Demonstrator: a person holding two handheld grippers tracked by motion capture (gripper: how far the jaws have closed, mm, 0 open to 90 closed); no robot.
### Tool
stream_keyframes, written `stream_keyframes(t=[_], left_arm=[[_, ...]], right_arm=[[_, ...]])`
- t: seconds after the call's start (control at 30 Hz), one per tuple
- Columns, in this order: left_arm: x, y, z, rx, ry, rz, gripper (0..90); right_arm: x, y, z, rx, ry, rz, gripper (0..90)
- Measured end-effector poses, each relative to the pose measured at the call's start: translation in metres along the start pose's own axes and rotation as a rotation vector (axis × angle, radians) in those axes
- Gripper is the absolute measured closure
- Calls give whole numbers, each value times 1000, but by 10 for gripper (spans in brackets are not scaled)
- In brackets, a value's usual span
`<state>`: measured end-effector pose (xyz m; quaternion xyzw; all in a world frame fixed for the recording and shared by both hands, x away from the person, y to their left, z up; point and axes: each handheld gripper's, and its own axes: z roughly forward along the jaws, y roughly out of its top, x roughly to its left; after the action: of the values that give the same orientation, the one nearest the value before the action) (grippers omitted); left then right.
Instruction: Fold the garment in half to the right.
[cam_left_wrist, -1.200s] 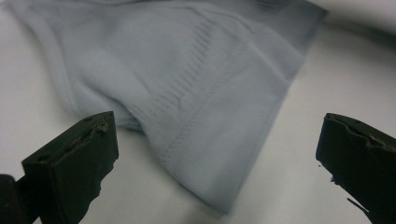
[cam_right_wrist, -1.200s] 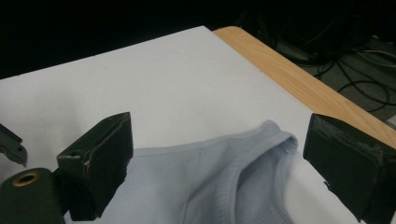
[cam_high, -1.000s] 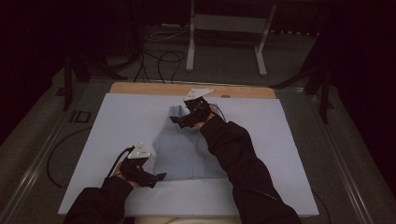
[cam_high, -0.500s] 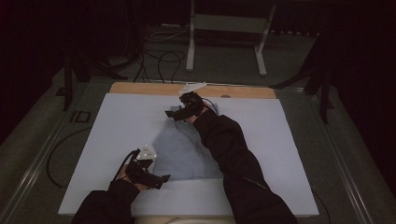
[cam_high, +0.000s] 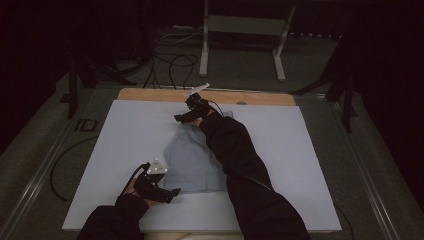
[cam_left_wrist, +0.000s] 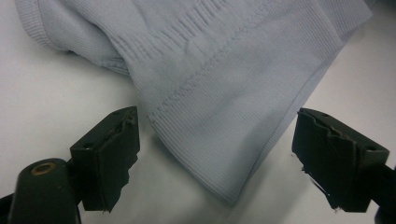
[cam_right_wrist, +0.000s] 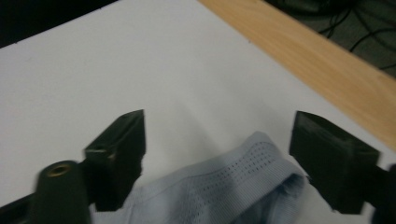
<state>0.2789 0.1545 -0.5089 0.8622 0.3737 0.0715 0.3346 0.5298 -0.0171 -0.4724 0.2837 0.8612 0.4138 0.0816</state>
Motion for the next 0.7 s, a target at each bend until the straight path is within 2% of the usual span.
stream_keyframes(t=[0.07, 0.1, 0.17, 0.2, 0.3, 0.33, 0.4, 0.5, 0.7], left_arm=[[0, 0, 1, 12, 3, 12, 216], [0, 0, 1, 13, -2, 12, 237], [1, 0, 1, 16, 6, 7, 265], [1, 0, 1, 14, 5, 5, 284], [3, -1, 0, 15, 9, -9, 350], [4, -1, 0, 22, 10, -14, 367], [4, -1, 0, 20, 12, -18, 397], [4, -1, 0, 27, 2, -16, 499], [3, 0, 0, 36, 7, -22, 537]], right_arm=[[-1, 0, 8, 28, -20, -16, 250], [-2, 0, 12, 46, -23, -8, 257], [-6, 0, 18, 69, -36, -14, 307], [-7, 0, 21, 79, -38, -3, 309], [-9, -2, 28, 109, -58, -12, 343], [-11, -3, 31, 117, -66, -28, 348], [-10, -3, 33, 128, -67, -22, 366], [-11, -5, 41, 147, -73, -23, 387], [-10, -9, 50, 187, -116, -56, 420]])
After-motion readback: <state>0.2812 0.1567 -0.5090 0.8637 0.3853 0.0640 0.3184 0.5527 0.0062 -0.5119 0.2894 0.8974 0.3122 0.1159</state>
